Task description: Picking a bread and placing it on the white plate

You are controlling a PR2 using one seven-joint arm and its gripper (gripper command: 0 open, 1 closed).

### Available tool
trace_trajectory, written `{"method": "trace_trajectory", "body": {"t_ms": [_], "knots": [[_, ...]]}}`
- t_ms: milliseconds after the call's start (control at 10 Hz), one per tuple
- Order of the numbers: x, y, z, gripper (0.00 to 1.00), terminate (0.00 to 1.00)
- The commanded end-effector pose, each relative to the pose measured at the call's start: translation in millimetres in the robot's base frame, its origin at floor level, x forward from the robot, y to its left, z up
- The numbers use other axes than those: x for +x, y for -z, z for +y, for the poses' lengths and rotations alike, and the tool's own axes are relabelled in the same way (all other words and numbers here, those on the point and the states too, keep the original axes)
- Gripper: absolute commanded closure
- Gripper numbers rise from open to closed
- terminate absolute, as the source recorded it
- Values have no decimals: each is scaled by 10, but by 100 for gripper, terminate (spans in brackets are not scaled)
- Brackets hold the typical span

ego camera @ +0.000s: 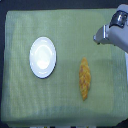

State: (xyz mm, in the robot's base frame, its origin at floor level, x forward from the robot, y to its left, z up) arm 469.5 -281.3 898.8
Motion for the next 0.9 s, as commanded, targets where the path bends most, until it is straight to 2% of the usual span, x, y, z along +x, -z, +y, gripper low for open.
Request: {"method": "trace_trajectory", "body": {"t_ms": [0, 500, 800], "knots": [[3, 10, 10, 0, 0], [-69, 81, 200, 0, 0], [-191, 278, 517, 0, 0]]}}
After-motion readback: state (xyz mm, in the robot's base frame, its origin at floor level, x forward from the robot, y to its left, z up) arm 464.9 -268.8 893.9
